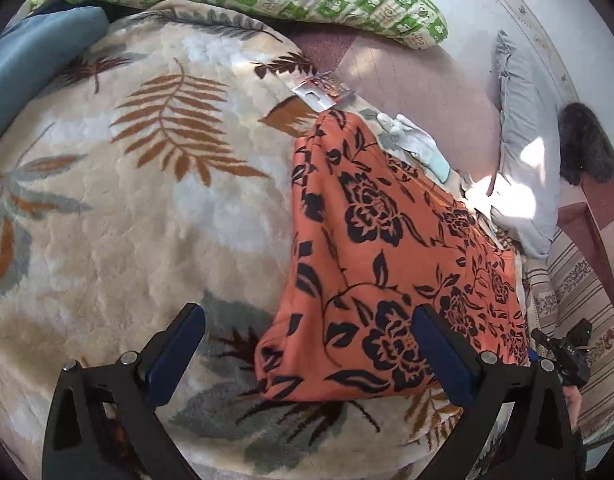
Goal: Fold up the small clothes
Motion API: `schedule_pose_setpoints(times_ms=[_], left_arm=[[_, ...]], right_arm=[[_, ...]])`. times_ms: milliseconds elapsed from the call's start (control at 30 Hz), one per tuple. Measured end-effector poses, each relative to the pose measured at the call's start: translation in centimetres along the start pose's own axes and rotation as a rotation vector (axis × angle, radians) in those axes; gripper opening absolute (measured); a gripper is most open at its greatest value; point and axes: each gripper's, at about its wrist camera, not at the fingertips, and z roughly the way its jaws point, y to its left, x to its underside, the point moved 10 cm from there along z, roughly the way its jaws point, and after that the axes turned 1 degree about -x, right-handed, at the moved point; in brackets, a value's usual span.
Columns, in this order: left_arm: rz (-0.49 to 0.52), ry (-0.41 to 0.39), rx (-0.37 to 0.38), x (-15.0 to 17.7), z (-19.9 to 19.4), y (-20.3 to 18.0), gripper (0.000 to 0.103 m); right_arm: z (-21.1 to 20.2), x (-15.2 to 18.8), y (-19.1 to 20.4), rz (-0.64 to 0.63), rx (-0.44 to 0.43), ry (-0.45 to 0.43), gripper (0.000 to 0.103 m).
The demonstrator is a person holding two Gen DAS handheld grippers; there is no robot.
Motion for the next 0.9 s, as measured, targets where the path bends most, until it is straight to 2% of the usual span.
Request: schedule_pose_setpoints(times_ms=[67,200,267,333,400,467,500,533,600,667,700,733,767,800,833,867,900], left_arm=[[-0.004,0.012,0.011,-1.6,0.9,-0.3,0.103],[-0.036,0.044,0.046,-4.2,3.5,-0.7,0.103],[-0.023,0.074,0.057,-4.3,5.1,-1.0,0.103],[-0.04,0.121,0.037,-3.6,6.9,-0.4,0.101],[-0.023,0.093,0.037,-3.6,6.7,-0.6,0.099],[-0.015,0.112,0.057,-3.5,6.4,-0.9,0.069],[-0.028,0.143,0.077,-3.3,6.7,-0.9,0.04],[-0.047,0.156,0.06,-3.2,7.0,-0.4,0.036],[-0.095,0.153,0.087,-3.3,7.5,0.4,0.037],[-0.145,0.15,0.148,-3.5,7.4,0.3,0.05],[-0.148,0.151,0.184,-3.5,7.3,-0.2,0.064],[-0.139,0.155,0.177,-3.5,7.4,-0.4,0.065],[-0.123,0.163,0.152,-3.5,7.5,-0.6,0.064],[-0.098,0.167,0.107,-3.5,7.7,-0.6,0.049],[-0.056,0.177,0.046,-3.4,8.0,-0.6,0.024],[-0.041,0.19,0.028,-3.3,8.2,-0.7,0.014],[-0.051,0.19,0.021,-3.3,8.1,-0.8,0.014]], right_arm=[[0.9,-1.2,-0.1,-0.018,0.02,0.0,0.076],[2.9,-2.4,0.3,-0.034,0.001,0.036,0.076],[4.1,-2.2,0.0,-0.04,0.007,0.066,0.076],[4.5,-2.3,-0.1,-0.029,-0.014,0.061,0.077],[4.2,-2.3,0.1,0.002,-0.045,0.058,0.077],[3.6,-2.2,1.3,-0.001,-0.1,0.06,0.077],[3.3,-2.2,1.9,-0.027,-0.108,0.056,0.077],[3.3,-2.2,2.2,-0.052,-0.095,0.054,0.077],[4.6,-2.1,0.7,-0.024,-0.034,0.081,0.077],[5.2,-2.4,0.1,0.04,-0.069,0.071,0.078],[5.2,-2.6,0.3,0.046,-0.078,0.066,0.077],[5.2,-2.6,0.7,0.031,-0.081,0.07,0.075],[5.3,-2.6,1.1,0.002,-0.07,0.083,0.071],[5.7,-2.2,1.6,-0.024,-0.068,0.112,0.041],[6.2,-1.8,1.6,-0.035,-0.035,0.148,0.029],[6.5,-1.7,1.4,-0.038,-0.01,0.161,0.028],[6.6,-1.8,1.4,-0.036,-0.002,0.168,0.026]])
